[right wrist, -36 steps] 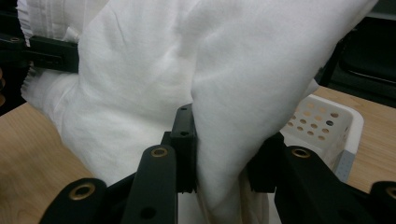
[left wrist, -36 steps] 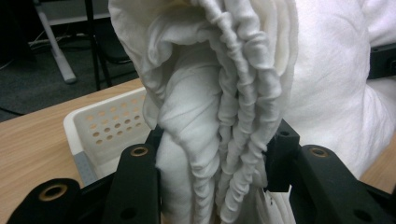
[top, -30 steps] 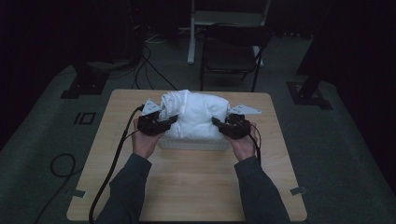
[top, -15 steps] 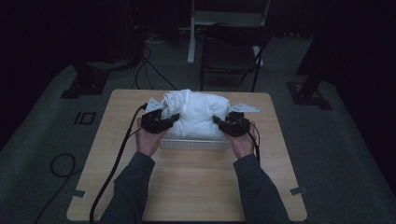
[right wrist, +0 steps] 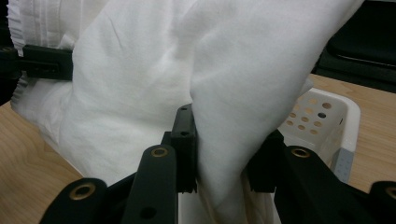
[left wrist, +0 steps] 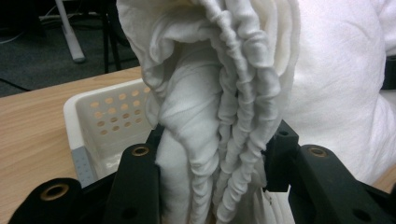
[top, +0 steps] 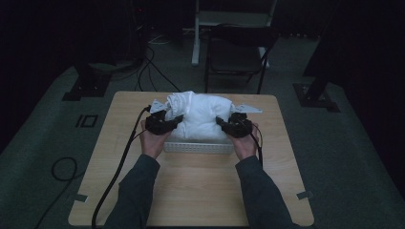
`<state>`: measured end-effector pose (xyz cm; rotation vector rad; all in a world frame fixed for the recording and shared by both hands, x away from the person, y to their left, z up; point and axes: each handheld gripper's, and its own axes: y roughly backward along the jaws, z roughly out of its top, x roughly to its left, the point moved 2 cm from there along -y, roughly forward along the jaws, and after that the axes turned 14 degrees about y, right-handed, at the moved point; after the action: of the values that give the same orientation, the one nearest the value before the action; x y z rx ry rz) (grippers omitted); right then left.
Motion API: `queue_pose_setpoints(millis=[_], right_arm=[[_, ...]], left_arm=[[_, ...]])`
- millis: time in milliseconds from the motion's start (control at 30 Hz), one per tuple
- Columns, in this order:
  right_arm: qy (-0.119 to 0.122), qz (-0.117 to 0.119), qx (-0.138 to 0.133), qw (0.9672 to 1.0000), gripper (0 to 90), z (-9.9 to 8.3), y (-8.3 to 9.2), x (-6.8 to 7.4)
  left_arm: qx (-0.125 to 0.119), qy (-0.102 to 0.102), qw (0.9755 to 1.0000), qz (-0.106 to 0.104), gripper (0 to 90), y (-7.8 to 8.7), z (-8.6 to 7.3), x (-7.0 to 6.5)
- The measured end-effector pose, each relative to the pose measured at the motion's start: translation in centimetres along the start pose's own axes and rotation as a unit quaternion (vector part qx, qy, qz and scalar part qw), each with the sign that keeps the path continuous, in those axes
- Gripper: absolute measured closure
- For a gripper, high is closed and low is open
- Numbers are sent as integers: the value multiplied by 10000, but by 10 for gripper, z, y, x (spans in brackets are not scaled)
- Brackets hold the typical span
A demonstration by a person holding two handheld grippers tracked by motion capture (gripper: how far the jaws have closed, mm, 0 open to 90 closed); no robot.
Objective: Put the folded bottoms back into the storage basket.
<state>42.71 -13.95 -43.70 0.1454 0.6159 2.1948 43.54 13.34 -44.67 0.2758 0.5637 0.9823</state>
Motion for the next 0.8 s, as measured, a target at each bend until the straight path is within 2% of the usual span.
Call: queue_pose_setpoints(millis=[267,800], right_arm=[[-63,-23,100,9999,692,-5,-9,-5],[-141,-52,229,9996,692,-15,-22,-9]], left_arm=[[77,96,9999,88,586,-11,-4,2],[194,147,9993,266,587,-27,-12,6]])
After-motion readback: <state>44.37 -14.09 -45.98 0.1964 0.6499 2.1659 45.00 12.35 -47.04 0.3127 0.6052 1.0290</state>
